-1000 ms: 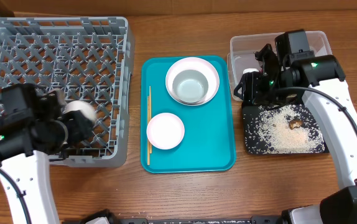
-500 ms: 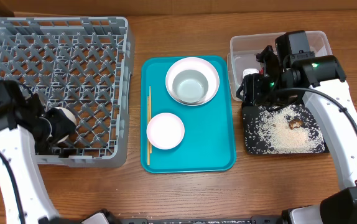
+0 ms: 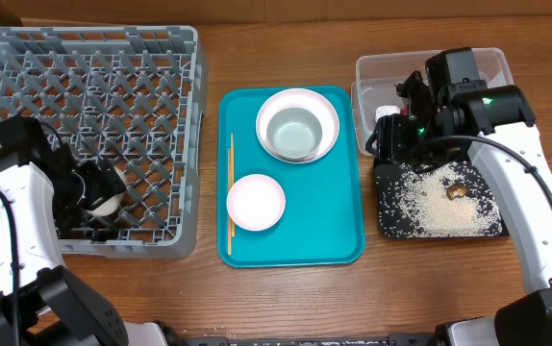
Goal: Sort waste into correct bins and load items into the dishwasher
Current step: 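Place the white cup upside down in the dish rack with left gripper, then reach the left gripper to the pink bowl and grasp its rim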
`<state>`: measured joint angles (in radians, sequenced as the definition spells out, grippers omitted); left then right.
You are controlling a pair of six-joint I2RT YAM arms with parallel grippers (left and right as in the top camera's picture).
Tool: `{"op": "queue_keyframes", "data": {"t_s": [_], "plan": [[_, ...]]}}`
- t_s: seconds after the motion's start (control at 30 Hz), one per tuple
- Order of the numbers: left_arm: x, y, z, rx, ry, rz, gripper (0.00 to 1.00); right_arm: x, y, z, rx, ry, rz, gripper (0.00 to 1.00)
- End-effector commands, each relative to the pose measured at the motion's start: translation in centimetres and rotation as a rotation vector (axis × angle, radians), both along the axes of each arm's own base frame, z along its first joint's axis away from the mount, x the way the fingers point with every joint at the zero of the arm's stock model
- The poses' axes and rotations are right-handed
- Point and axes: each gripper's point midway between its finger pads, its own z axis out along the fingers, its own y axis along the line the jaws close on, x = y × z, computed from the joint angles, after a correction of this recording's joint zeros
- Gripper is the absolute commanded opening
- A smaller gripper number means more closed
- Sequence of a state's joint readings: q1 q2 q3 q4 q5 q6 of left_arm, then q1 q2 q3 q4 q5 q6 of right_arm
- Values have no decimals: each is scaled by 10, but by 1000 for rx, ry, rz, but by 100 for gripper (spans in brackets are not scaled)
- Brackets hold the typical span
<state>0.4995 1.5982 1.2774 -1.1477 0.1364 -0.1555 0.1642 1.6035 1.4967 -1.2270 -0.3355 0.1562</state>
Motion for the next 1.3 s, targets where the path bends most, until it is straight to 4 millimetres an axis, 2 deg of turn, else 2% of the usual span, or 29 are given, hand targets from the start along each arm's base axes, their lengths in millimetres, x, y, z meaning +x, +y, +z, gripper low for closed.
{"op": "queue_keyframes", "data": {"t_s": [0.0, 0.2, 0.3, 0.4, 0.47, 0.6, 0.67, 0.7, 0.77, 0.97, 1.1, 1.27], "plan": [[13, 8, 20, 22, -54, 35, 100, 2, -1, 19, 3, -59, 3, 63], [38, -7, 68, -55, -196, 4, 100, 0, -2, 18, 1, -52, 3, 63], [49, -29, 91, -112, -269, -56, 100, 0, -2, 18, 1, -52, 3, 63], [53, -57, 105, -103, -302, -155, 100, 0, -3, 18, -4, -49, 0, 63], [53, -80, 110, -75, -305, -240, 100, -1, -12, 13, -58, -37, -27, 63], [55, -132, 110, -43, -289, -410, 100, -9, -58, 3, -245, 41, -280, 63], [54, -164, 105, -52, -280, -509, 100, -10, -74, 6, -291, 38, -347, 67], [54, -179, 102, -59, -277, -554, 100, -10, -79, 8, -294, 32, -370, 72], [50, -211, 94, -70, -266, -649, 100, -9, -85, 13, -275, 17, -398, 100], [34, -280, 56, -53, -173, -868, 100, -15, -108, 14, -237, 55, -467, 100], [22, -316, 22, -64, -77, -975, 93, -20, -120, 13, -239, 78, -502, 100], [8, -341, -32, -63, 77, -1050, 73, -21, -121, 13, -241, 85, -506, 100]]}}
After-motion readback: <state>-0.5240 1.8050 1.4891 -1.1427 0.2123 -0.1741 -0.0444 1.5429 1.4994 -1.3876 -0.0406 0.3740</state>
